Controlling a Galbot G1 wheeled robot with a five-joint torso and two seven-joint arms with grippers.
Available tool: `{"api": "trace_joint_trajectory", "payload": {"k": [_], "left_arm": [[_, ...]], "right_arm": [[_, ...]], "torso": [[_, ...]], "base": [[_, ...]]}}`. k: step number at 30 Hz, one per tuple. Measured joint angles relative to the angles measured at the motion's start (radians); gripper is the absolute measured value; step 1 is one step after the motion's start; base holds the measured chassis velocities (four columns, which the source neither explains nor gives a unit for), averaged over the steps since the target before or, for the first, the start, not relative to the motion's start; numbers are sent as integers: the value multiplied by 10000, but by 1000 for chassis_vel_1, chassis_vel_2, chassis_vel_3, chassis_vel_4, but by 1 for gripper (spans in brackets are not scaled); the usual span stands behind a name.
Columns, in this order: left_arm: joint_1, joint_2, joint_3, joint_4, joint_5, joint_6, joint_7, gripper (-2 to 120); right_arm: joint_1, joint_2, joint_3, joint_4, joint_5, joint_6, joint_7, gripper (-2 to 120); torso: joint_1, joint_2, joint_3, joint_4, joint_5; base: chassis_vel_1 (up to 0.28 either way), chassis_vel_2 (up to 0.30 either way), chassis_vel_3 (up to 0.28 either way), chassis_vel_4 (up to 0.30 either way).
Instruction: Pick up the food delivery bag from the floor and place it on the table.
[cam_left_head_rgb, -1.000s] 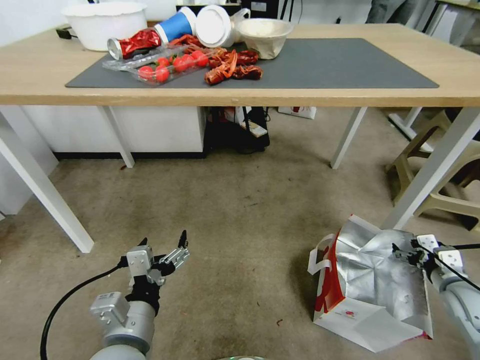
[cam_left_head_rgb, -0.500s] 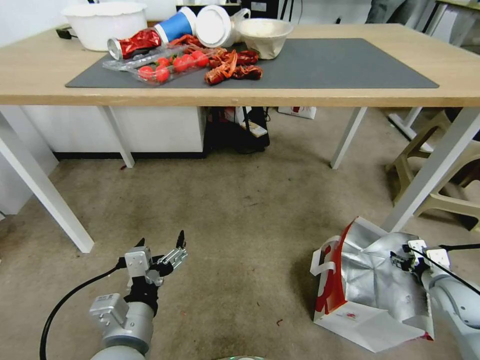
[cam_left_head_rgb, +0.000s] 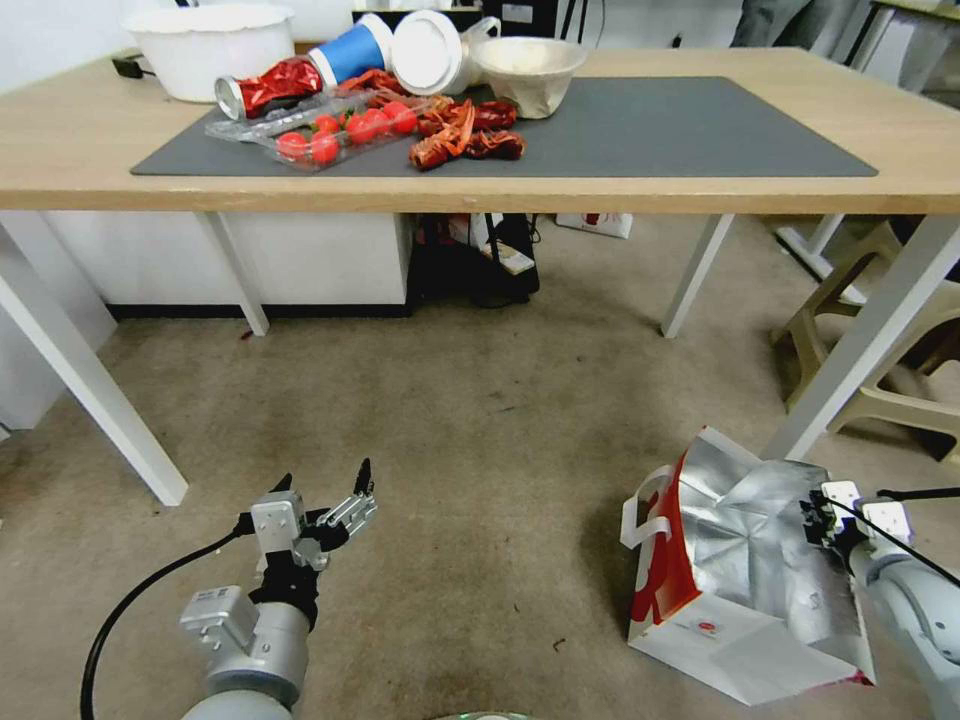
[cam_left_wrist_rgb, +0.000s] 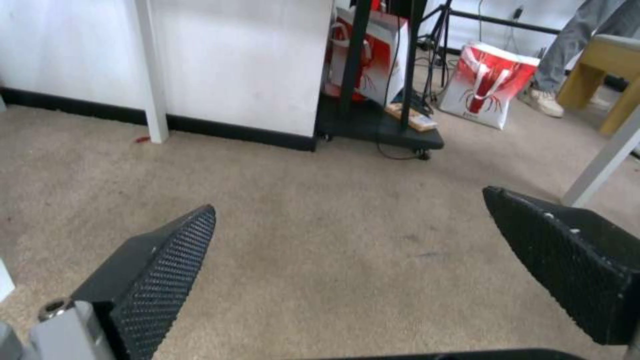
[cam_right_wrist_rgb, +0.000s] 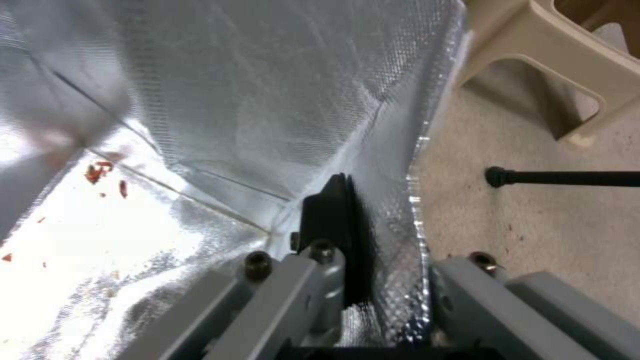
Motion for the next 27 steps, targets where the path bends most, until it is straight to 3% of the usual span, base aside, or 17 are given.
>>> {"api": "trace_joint_trajectory", "payload": {"k": [7, 8, 9, 11, 17, 21, 22, 26, 27], "left_arm": [[11, 14, -22, -73, 11, -3, 2, 100], [11, 39, -68, -80, -1, -3, 2, 100], [11, 39, -68, -80, -1, -3, 2, 100], [13, 80, -143, -84, -26, -3, 1, 100], [25, 131, -312, -148, -140, -4, -5, 100], [46, 125, -383, -216, -204, -9, -22, 100], [46, 125, -383, -216, -204, -9, -22, 100], [123, 109, -417, -279, -208, -22, -43, 100], [123, 109, -417, -279, -208, -22, -43, 100]], "right_arm": [[-175, -169, 175, 65, 168, 1009, -459, 0], [-305, -257, 311, 123, 164, 1963, -1060, 0], [-305, -257, 311, 123, 164, 1963, -1060, 0], [-458, -373, 466, 240, 189, 2952, -1812, 0], [-829, -708, 779, 862, 993, 4162, -3230, 0], [-1013, -1156, 1064, 1205, 1933, 6147, -5676, 0], [-1013, -1156, 1064, 1205, 1933, 6147, -5676, 0], [-861, -1567, 1353, 1359, 3184, 6820, -8404, 0], [-861, -1567, 1353, 1359, 3184, 6820, -8404, 0]], "torso": [[0, 0, 1, 1, 0], [0, 0, 0, 0, -1], [0, 0, 0, 0, -1], [0, 0, 0, 1, 0], [0, 1, 0, 1, -1], [0, 0, 0, 1, -1], [0, 0, 0, 1, -1], [0, 1, 0, 2, -1], [0, 1, 0, 2, -1]], "base": [[0, 0, 0, 0], [0, 0, 0, 0], [0, 0, 0, 0], [0, 0, 0, 0], [0, 0, 0, 0], [0, 0, 0, 0], [0, 0, 0, 0], [0, 0, 0, 0], [0, 0, 0, 0]]}}
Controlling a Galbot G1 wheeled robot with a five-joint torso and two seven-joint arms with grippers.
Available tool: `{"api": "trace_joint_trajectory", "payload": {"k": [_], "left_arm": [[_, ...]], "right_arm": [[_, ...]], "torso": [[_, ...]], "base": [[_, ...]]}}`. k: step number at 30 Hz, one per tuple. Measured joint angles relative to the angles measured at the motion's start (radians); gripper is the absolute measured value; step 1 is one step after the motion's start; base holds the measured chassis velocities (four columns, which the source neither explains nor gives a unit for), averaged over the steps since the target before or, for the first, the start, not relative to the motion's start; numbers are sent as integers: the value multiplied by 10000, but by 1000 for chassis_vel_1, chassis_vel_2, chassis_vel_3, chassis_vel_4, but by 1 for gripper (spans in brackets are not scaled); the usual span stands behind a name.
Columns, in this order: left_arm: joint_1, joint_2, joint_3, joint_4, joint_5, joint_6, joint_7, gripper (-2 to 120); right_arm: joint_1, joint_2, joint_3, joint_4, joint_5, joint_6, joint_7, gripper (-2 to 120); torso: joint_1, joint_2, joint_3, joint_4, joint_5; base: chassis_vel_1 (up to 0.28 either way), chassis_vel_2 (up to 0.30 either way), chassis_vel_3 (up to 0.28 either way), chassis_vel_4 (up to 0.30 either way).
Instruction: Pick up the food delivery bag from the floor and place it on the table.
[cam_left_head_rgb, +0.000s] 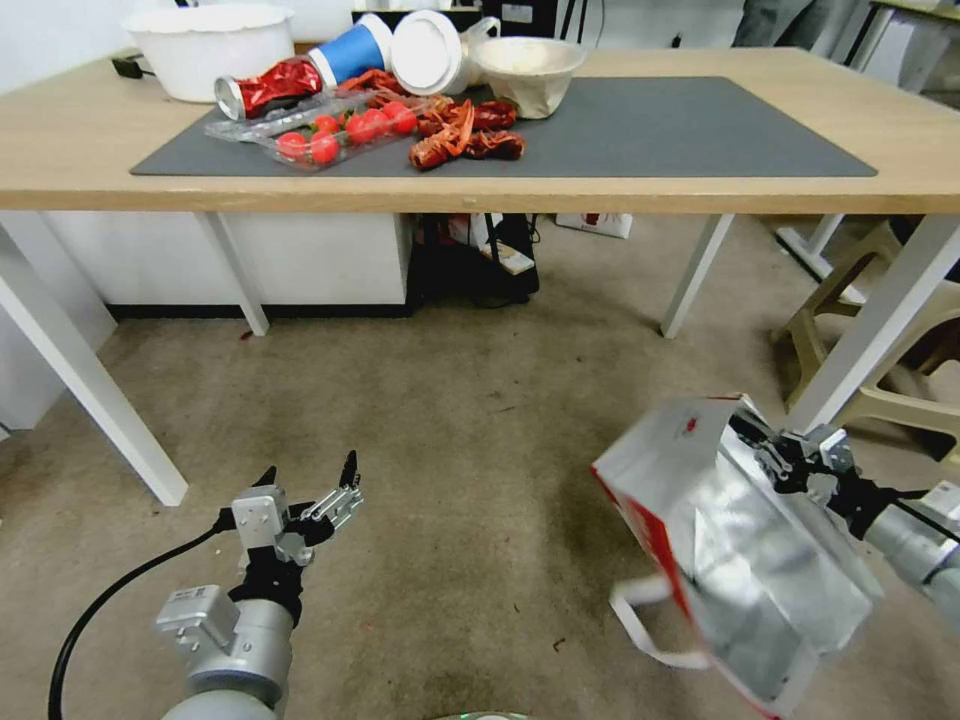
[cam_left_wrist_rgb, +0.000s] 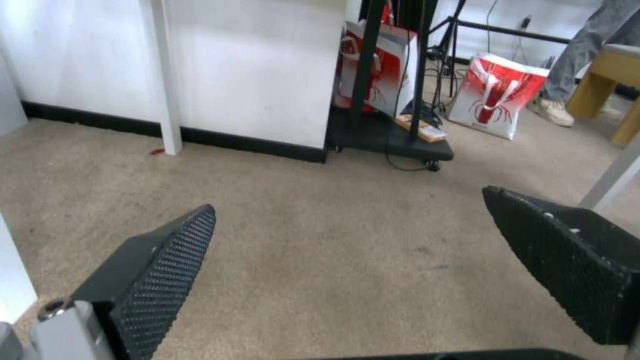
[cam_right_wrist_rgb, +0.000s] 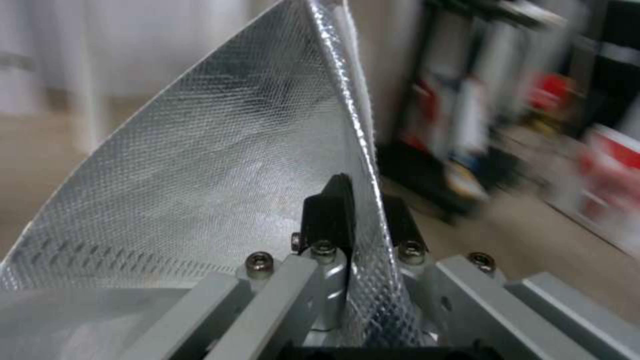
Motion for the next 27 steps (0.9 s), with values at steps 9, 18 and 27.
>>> {"api": "trace_joint_trajectory", "payload": {"k": [9, 18, 27], "left_arm": [[35, -25, -213, -121, -188, -17, -79, 100], [43, -10, -335, -226, -436, 21, -138, 100], [8, -10, -391, -179, -322, -114, -323, 100]], "right_arm": [[-4, -406, 60, 465, 2116, -130, -2669, 0], [-126, -489, 94, 992, 3480, -729, -3505, 0], [-263, -463, 310, 842, 4176, -1675, -4864, 0]], "torso": [[0, 0, 0, -1, -1], [0, 0, 0, 0, -1], [0, 0, 0, -2, -1]], "base": [[0, 0, 0, 0], [0, 0, 0, 0], [0, 0, 0, 0]]}}
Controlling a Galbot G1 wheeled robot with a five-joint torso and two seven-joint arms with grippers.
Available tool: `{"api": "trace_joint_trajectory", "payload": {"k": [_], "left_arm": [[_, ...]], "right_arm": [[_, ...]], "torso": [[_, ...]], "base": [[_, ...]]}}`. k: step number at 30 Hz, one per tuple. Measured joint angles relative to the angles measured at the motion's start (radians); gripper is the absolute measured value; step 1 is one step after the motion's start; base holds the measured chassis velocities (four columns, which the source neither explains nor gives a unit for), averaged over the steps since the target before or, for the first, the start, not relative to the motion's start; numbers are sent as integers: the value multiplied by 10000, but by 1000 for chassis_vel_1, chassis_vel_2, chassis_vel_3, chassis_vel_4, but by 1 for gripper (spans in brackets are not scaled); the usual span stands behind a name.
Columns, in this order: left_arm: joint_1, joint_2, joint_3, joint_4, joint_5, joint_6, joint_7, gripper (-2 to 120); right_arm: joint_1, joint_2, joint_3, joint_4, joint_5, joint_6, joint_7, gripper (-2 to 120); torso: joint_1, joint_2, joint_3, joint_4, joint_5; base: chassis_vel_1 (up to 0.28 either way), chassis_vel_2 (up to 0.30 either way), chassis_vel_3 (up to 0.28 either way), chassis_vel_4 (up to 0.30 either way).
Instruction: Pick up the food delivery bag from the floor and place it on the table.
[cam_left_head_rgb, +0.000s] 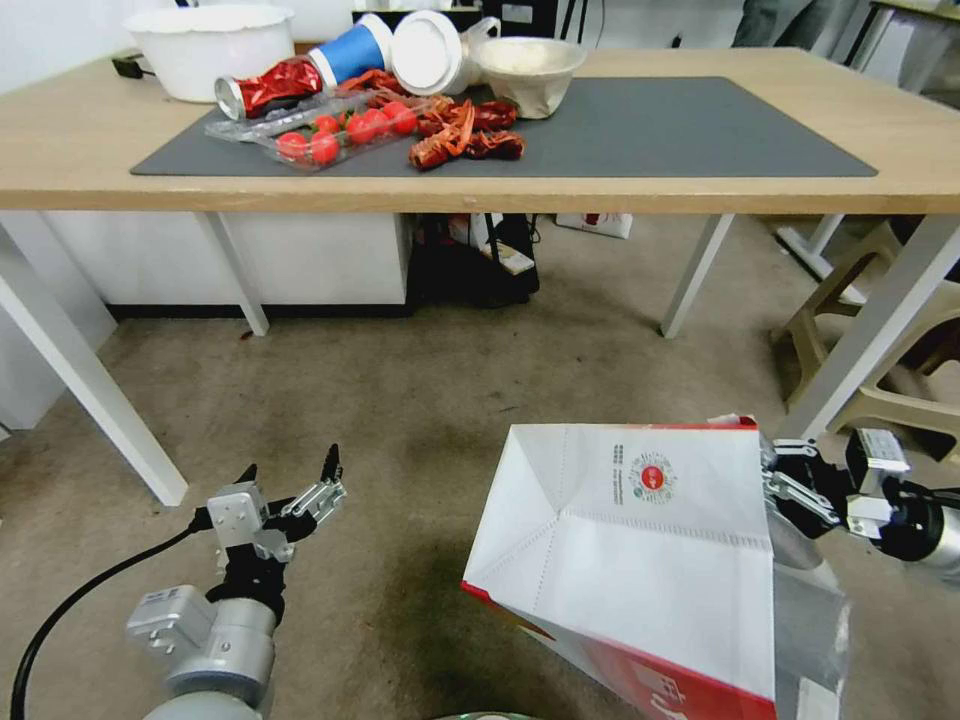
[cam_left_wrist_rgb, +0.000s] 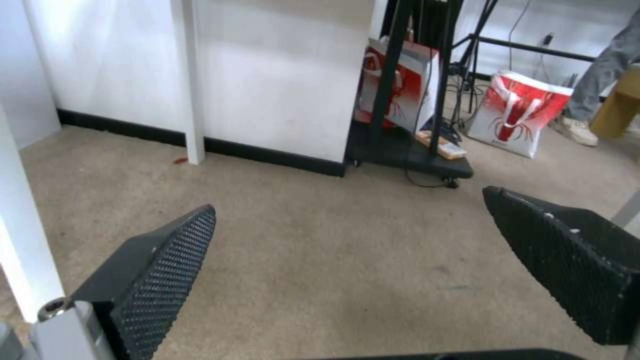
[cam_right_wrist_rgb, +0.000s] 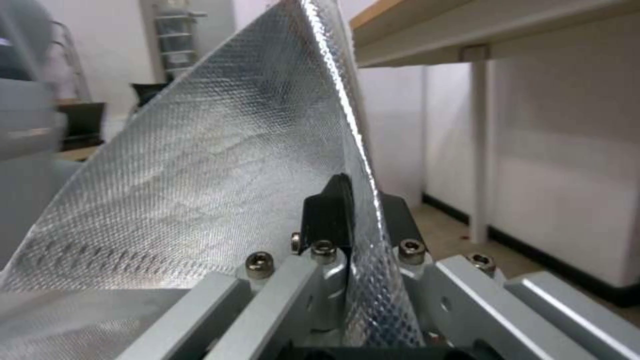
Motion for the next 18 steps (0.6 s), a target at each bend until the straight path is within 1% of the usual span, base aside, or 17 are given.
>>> {"api": "trace_joint_trajectory", "payload": {"k": [1, 5, 13, 18], "left_arm": [[2, 0, -10, 2, -3, -18, -18, 100], [12, 3, -14, -11, -48, -21, -63, 100], [87, -13, -29, -130, -54, 10, -45, 100], [120, 8, -56, -160, -79, 2, -185, 100]], "right_arm": [[0, 12, 30, -63, -12, -71, -197, 0], [24, 45, 51, -107, -17, -192, -451, 0], [95, 185, -14, -121, 39, -327, -650, 0], [96, 331, -55, -72, -26, -376, -691, 0]], "torso": [[0, 0, 0, 1, 1], [0, 0, 0, 1, 0], [0, 0, 0, 2, 2], [0, 0, 0, 1, 1]], "base": [[0, 0, 0, 0], [0, 0, 0, 0], [0, 0, 0, 0], [0, 0, 0, 0]]}}
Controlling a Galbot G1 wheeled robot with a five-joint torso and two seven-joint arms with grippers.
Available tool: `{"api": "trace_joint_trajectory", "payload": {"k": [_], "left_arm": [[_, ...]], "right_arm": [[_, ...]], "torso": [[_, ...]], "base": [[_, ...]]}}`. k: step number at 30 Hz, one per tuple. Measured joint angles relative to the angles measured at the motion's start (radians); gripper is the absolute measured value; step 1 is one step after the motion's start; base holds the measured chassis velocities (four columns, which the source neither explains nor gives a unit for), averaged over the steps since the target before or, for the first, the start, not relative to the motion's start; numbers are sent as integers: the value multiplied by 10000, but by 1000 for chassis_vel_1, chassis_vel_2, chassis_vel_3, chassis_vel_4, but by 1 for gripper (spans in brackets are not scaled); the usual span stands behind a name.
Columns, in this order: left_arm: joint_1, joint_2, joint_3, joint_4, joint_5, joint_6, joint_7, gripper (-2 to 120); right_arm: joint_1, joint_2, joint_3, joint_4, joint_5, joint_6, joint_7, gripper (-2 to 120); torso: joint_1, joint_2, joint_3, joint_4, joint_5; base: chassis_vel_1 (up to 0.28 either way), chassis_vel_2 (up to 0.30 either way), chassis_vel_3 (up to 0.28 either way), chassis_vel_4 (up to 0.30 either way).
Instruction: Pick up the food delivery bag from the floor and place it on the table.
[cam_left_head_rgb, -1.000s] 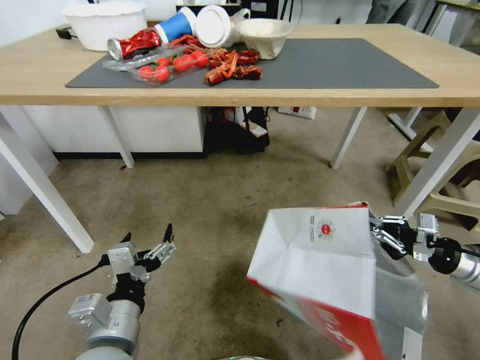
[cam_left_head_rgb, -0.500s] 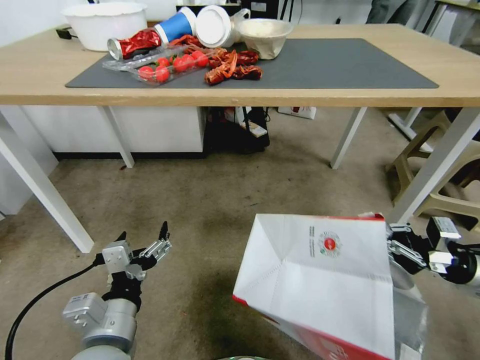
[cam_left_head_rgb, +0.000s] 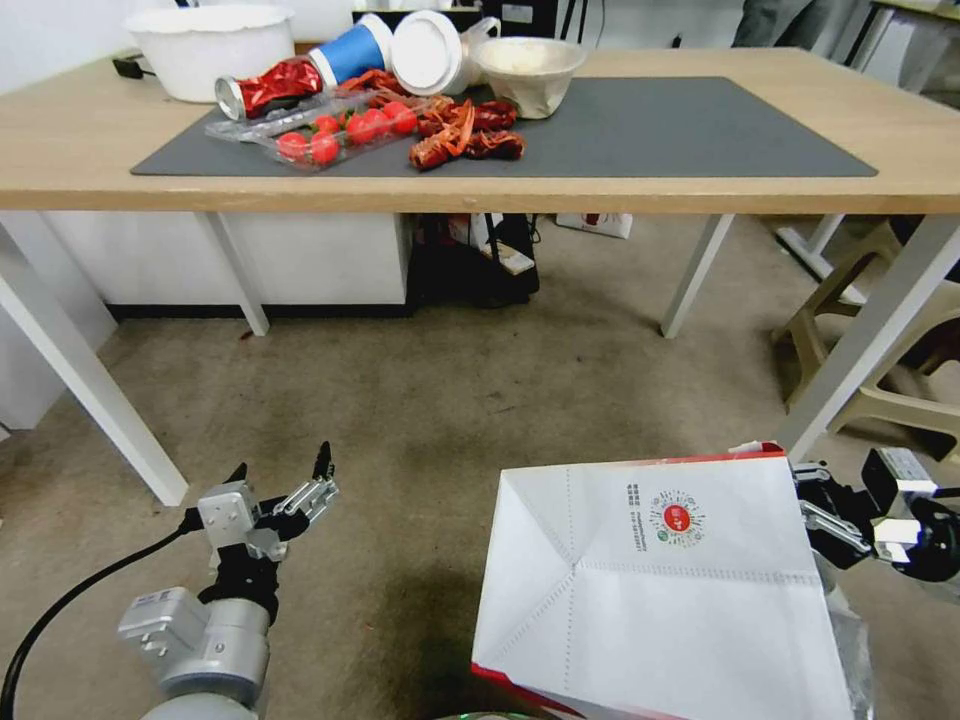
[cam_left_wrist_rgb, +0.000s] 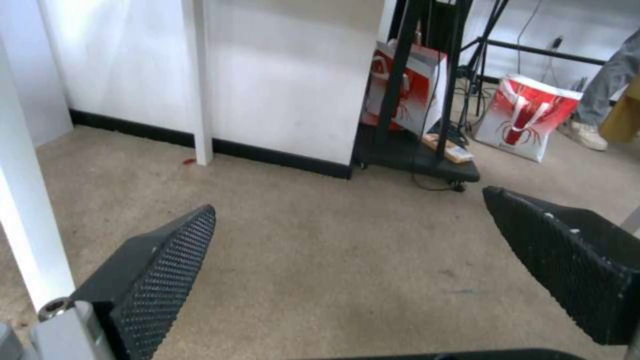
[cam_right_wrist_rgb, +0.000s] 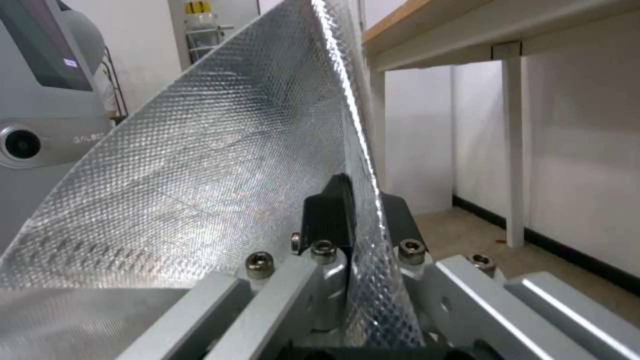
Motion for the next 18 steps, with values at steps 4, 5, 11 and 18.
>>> {"api": "trace_joint_trajectory", "payload": {"k": [4, 5, 11, 18], "left_arm": [[-1, 11, -2, 6, -8, -23, -74, 100], [-5, 2, 14, 15, -8, -26, -88, 100], [-71, -16, 160, 63, -148, -115, -66, 100], [-119, 0, 169, 83, -158, -217, 339, 100]], "right_arm": [[-8, 38, -9, 58, -34, -3, 7, 0], [-25, 50, -9, 70, -47, -3, 12, 0], [-193, 160, 41, 151, -104, 31, -36, 0], [-273, 278, 109, 216, -107, 39, -136, 0]], "torso": [[0, 0, 0, 1, 0], [0, 0, 0, 1, 0], [0, 0, 0, 0, -1], [8, 163, 140, 0, 0]], "base": [[0, 0, 0, 0], [0, 0, 0, 0], [0, 0, 0, 0], [0, 0, 0, 0]]}}
